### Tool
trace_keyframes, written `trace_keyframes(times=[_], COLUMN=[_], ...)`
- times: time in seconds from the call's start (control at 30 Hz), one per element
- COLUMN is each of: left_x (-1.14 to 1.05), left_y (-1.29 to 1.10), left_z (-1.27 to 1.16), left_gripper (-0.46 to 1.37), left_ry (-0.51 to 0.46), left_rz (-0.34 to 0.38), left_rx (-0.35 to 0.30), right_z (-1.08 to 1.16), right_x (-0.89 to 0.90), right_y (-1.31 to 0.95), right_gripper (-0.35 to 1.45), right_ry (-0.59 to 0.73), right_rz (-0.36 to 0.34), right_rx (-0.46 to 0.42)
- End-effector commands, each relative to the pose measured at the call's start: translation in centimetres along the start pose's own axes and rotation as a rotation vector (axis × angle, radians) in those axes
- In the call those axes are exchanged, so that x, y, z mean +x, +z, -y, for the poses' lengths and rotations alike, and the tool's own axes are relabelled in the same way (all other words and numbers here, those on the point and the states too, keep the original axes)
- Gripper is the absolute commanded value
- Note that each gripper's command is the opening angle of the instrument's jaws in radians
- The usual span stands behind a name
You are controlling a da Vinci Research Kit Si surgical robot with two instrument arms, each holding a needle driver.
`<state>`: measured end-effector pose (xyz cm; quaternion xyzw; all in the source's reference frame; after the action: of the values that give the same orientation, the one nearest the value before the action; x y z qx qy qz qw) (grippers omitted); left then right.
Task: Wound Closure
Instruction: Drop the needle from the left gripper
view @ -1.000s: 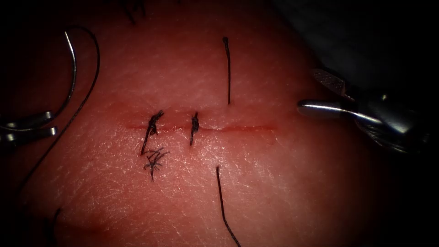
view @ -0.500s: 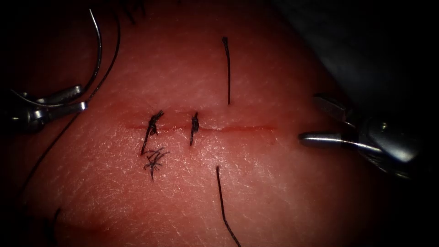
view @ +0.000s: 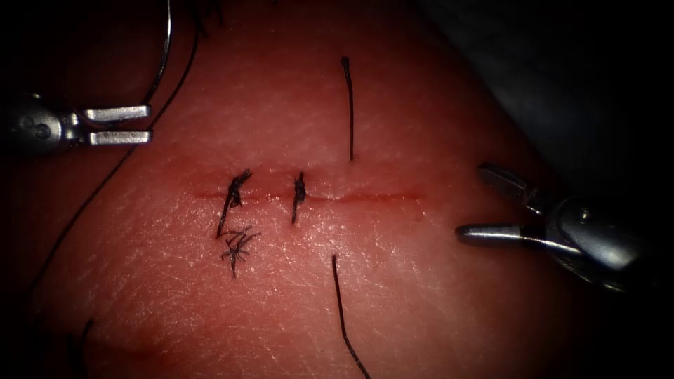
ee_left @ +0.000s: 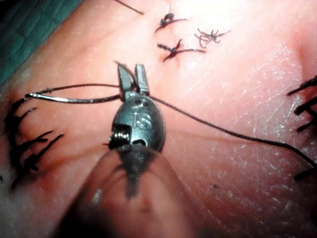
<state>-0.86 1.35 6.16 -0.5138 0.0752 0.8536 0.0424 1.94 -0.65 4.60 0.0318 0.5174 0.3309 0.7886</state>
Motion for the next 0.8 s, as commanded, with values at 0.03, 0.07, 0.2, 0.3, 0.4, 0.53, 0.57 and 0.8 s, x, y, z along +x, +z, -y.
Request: trace_keyframes(times=[0.03, 0.07, 0.2, 0.3, 0.4, 0.53, 0.57, 0.8], left_x=[0.04, 0.05, 0.03, 0.0, -0.05, -0.1, -0.11, -0.06], left_y=[0.02, 0.04, 0.08, 0.1, 0.1, 0.09, 0.09, -0.15], left_z=[0.0, 0.0, 0.01, 0.03, 0.06, 0.08, 0.08, 0.07], left_gripper=[-0.35, -0.35, -0.35, -0.35, -0.35, -0.35, -0.35, 0.74], left_ry=[0.038, 0.064, 0.157, 0.211, 0.261, 0.326, 0.34, 0.308], left_rz=[0.055, 0.094, 0.253, 0.342, 0.44, 0.555, 0.561, 0.526], left_rx=[-0.033, -0.042, -0.083, -0.124, -0.151, -0.19, -0.206, -0.372], right_z=[0.0, 0.0, 0.01, 0.01, 0.0, -0.01, -0.01, 0.03], right_x=[0.0, 0.0, -0.02, -0.02, -0.03, -0.04, -0.04, -0.08], right_y=[-0.01, -0.01, -0.04, -0.06, -0.09, -0.09, -0.09, -0.09], right_gripper=[1.01, 1.01, 1.01, 1.01, 1.0, 0.99, 0.99, 0.99], right_ry=[-0.001, -0.001, -0.009, -0.015, -0.016, -0.017, -0.017, -0.022], right_rz=[0.0, -0.001, -0.001, 0.0, 0.0, 0.0, 0.0, -0.001], right_rx=[0.002, 0.003, 0.005, 0.008, 0.01, 0.011, 0.011, 0.01])
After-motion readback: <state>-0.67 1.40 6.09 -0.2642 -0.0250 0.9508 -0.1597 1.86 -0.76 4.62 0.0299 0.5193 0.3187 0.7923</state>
